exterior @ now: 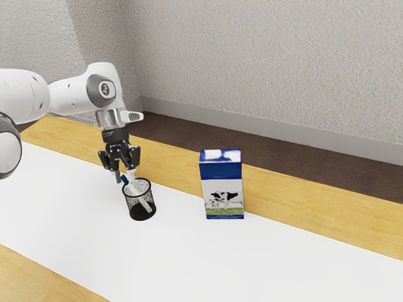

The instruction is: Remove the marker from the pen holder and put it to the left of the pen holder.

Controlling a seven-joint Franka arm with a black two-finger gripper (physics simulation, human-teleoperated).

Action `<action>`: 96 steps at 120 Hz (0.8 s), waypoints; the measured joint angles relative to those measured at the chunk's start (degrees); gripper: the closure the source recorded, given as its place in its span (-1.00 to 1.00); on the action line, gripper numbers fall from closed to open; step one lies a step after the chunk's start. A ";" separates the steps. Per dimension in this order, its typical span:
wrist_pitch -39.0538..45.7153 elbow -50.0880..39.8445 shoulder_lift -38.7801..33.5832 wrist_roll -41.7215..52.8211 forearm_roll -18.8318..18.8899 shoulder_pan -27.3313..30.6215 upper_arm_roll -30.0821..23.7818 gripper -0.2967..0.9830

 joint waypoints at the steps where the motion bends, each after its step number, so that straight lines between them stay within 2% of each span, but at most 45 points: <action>1: 0.00 0.00 0.00 -0.05 0.00 0.04 0.00 0.14; 43: 0.08 0.01 -0.23 -1.33 0.24 0.72 -0.16 0.54; 72: 0.21 -0.10 -1.69 -1.63 0.69 0.72 -0.26 0.65; 96: 0.27 -1.12 -8.19 -1.61 1.30 0.48 -0.52 0.68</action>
